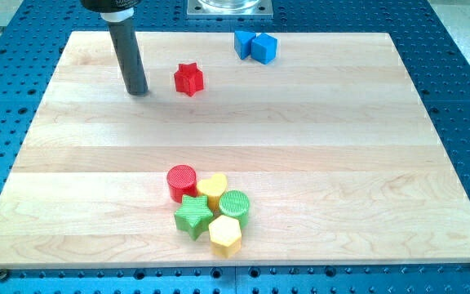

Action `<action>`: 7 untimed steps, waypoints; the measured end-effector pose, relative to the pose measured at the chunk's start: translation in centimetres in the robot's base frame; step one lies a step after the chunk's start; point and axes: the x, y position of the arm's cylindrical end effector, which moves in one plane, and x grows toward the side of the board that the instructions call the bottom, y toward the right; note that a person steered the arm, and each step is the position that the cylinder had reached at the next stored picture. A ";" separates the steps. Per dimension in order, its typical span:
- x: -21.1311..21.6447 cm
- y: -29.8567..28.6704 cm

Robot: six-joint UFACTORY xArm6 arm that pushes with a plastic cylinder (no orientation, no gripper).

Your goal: Push the red star to the bottom left of the triangle

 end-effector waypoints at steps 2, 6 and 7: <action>0.3 2.0; -2.1 10.1; -3.2 8.8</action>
